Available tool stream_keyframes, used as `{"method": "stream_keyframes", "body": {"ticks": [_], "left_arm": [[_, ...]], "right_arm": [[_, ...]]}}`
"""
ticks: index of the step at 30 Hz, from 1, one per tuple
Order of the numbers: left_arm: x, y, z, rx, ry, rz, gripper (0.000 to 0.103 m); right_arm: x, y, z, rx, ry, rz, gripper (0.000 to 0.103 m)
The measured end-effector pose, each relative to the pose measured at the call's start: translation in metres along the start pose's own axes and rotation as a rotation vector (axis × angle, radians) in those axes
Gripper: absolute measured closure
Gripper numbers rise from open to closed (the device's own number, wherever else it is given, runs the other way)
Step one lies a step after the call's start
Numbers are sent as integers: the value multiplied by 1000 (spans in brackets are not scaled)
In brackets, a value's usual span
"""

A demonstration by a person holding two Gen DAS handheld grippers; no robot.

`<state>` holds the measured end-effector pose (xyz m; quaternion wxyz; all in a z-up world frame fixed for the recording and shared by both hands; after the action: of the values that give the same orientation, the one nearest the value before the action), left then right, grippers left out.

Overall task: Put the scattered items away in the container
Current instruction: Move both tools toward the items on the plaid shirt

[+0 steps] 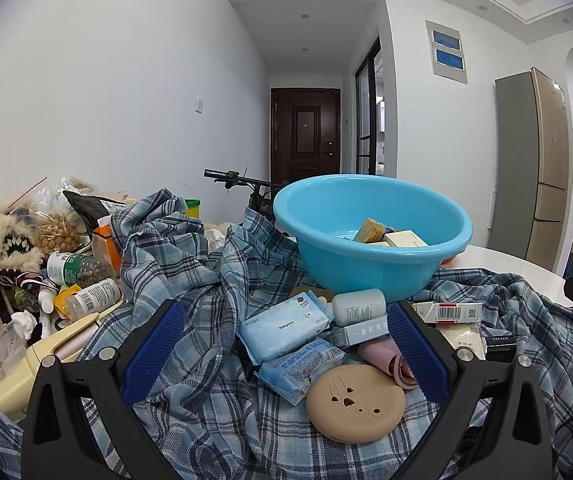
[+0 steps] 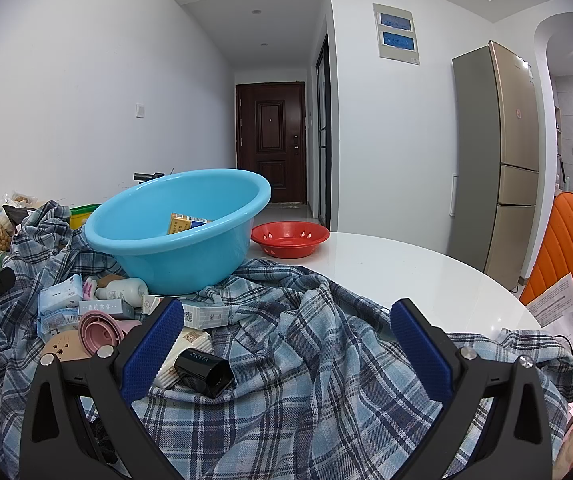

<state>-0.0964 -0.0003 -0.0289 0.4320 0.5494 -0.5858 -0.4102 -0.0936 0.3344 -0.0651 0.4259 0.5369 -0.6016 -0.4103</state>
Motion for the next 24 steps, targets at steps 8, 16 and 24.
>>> {"method": "stream_keyframes", "body": {"ticks": [8, 16, 24], "left_arm": [[4, -2, 2, 5, 6, -3, 0], [-5, 2, -4, 0, -25, 12, 0], [6, 51, -19, -20, -15, -30, 0]], "right_arm": [[0, -2, -1, 2, 6, -2, 0], [4, 3, -4, -24, 13, -14, 0], [11, 45, -21, -67, 32, -18, 0]]}}
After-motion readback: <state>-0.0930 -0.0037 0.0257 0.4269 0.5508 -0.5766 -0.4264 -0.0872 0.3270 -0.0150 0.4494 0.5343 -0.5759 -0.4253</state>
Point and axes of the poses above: each gripper's, at about its wrist camera, not at the fingertips, and z roughly the way its jaws point, x to its left, y to its top, the point moved 10 cm from there along z, roughly the way its jaws point, and after that the axes turned 4 degrees about z, right-handed, at the moved point
